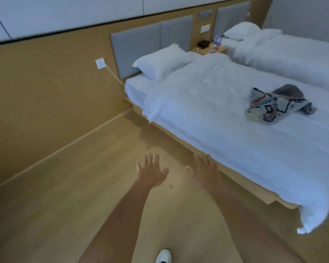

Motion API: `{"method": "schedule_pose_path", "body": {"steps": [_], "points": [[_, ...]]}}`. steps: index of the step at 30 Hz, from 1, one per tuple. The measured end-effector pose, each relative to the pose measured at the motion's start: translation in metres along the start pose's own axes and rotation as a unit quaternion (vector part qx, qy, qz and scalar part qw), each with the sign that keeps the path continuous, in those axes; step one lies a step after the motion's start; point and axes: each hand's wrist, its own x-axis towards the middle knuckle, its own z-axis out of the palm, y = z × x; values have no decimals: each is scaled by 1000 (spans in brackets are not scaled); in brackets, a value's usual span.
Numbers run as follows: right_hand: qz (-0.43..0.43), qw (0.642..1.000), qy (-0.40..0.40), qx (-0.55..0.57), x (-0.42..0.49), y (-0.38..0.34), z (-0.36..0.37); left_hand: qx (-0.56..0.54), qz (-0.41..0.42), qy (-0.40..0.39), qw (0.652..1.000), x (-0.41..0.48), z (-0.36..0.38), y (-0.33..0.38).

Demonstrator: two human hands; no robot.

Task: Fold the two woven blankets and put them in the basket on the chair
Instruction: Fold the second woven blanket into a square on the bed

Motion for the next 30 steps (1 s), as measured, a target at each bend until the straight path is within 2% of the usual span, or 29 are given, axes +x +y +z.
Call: {"method": "schedule_pose_path", "body": {"steps": [2,9,14,17,19,22,30], "points": [[56,998,14,5,14,24,0,-3,33,-2,999,24,-6,22],[143,989,16,28,30,88,-14,-16,121,-46,992,85,-8,91],[189,980,37,46,23,146,-10,26,203,-50,978,98,10,156],[242,969,20,46,7,178,-32,45,239,-70,967,101,19,203],[244,967,31,65,-3,206,-40,74,263,-82,959,102,24,238],[280,956,61,71,-15,260,-42,81,289,-100,949,100,33,297],[310,947,54,64,-37,424,-63,69,317,-100,940,90,64,456]]}}
